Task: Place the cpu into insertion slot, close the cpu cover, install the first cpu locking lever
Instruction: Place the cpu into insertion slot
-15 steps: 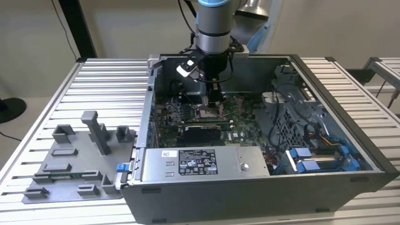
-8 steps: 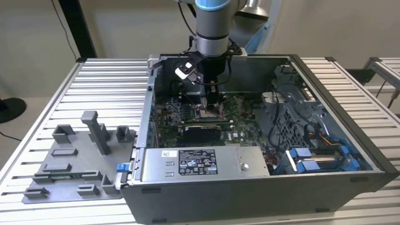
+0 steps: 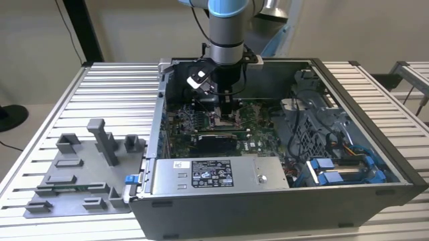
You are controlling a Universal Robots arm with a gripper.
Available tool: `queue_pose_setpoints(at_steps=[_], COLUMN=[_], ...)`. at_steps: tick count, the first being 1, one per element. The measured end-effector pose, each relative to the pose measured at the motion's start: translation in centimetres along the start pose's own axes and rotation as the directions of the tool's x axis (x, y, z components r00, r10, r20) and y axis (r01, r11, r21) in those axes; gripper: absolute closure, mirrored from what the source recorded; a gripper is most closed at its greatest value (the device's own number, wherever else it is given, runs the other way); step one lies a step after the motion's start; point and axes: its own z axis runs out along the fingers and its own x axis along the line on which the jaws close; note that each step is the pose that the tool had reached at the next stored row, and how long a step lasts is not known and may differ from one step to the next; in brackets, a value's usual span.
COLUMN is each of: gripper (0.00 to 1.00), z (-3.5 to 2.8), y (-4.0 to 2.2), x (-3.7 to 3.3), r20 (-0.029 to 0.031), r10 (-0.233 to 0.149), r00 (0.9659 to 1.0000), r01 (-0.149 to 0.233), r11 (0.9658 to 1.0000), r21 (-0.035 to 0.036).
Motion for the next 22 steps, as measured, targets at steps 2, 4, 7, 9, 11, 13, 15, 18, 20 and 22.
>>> queue_pose_setpoints(at_steps=[2, 4, 7, 9, 11, 13, 15, 18, 20, 22], gripper=[1.00, 1.00, 1.00, 1.00, 1.00, 1.00, 1.00, 1.00, 1.00, 1.00], z=[0.23, 0.40, 0.58, 0.68, 0.83, 0.98, 1.09, 1.25, 1.32, 1.40], y=[-0.02, -0.04, -0.04, -0.05, -0.05, -0.06, -0.06, -0.07, -0.07, -0.08], x=[-0.01, -0.06, -0.19, -0.27, -0.29, -0.31, -0.37, -0.50, -0.58, -0.64], r20=[-0.0001, 0.0000, 0.0000, 0.0001, -0.0001, 0.0000, 0.0001, -0.0001, -0.0001, 0.0000], r10=[0.000, 0.000, 0.000, 0.000, 0.000, 0.000, 0.000, 0.000, 0.000, 0.000], r00=[1.0000, 1.0000, 1.0000, 1.0000, 1.0000, 1.0000, 1.0000, 1.0000, 1.0000, 1.0000], r01=[0.000, 0.000, 0.000, 0.000, 0.000, 0.000, 0.000, 0.000, 0.000, 0.000], r11=[1.0000, 1.0000, 1.0000, 1.0000, 1.0000, 1.0000, 1.0000, 1.0000, 1.0000, 1.0000], r21=[0.0000, 0.0001, 0.0001, 0.0001, -0.0001, 0.0000, 0.0001, 0.0000, 0.0000, 0.0000])
